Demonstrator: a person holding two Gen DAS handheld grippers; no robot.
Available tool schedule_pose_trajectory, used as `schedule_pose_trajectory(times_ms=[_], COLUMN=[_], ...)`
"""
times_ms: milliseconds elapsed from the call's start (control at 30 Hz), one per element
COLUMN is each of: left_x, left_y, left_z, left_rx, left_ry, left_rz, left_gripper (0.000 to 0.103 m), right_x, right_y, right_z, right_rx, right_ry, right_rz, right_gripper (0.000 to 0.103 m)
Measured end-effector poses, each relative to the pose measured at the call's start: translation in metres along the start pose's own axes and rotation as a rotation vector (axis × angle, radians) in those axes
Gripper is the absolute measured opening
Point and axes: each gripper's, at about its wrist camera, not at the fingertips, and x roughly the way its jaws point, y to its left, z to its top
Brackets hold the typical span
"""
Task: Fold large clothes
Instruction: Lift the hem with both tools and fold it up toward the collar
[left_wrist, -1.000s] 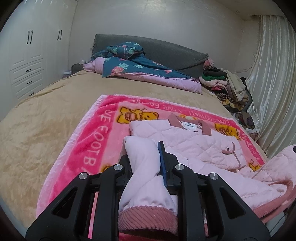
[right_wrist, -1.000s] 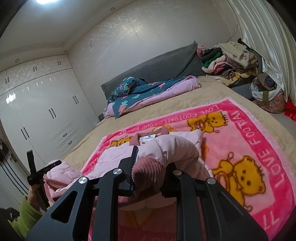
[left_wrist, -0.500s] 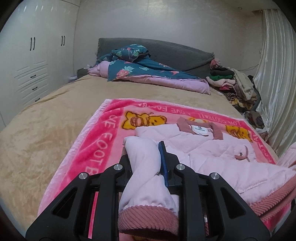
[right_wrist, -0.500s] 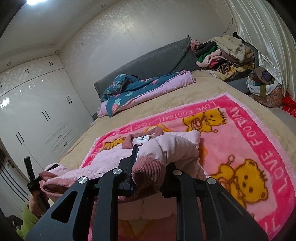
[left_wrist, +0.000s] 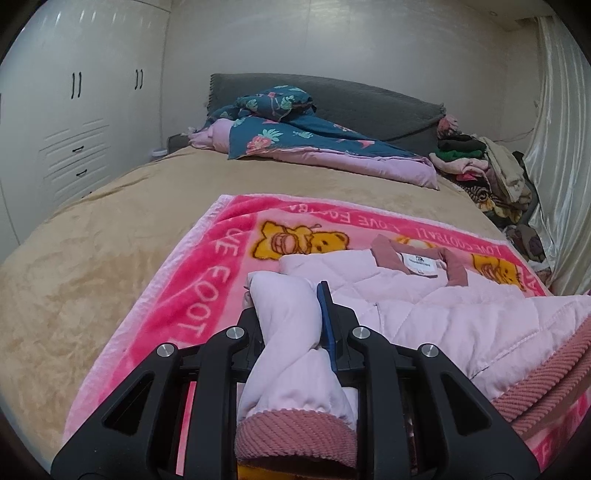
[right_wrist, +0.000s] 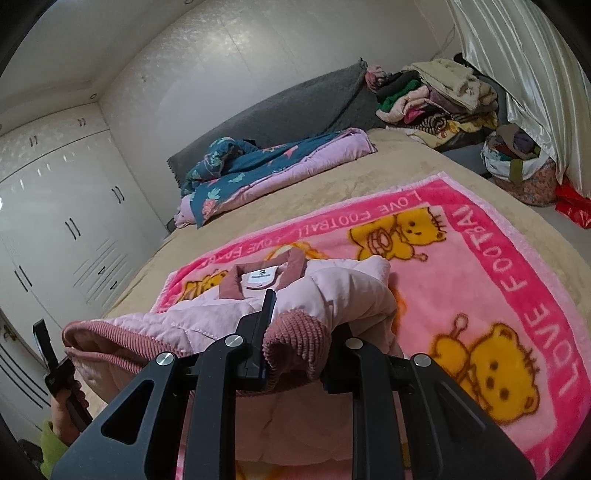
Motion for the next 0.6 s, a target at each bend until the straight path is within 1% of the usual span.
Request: schedule_pose_trajectory(times_ms=[267, 500, 600], left_x=[0.021, 0.051, 0.064], left_y=[-0.004, -0.008, -0.008], left_z=[0.007, 0.01, 0.014], left_rx=[-0.009, -0.037, -0.074], left_ry=[0.013, 0.043, 0.058], left_rz=[0.004, 0.01, 0.0], left_gripper=[0.015, 0.016, 0.016], right_x=[0.029, 0.055, 0.065], right_y=[-0.012, -0.026, -0.032], right_z=[0.012, 0.018, 0.02], right_rx=[0.047, 0.101, 0.123], right_ry=[0.033, 0.085, 0.108], right_rz=[-0.003, -0.009, -0.017], right_gripper=[0.019, 0.021, 0.022])
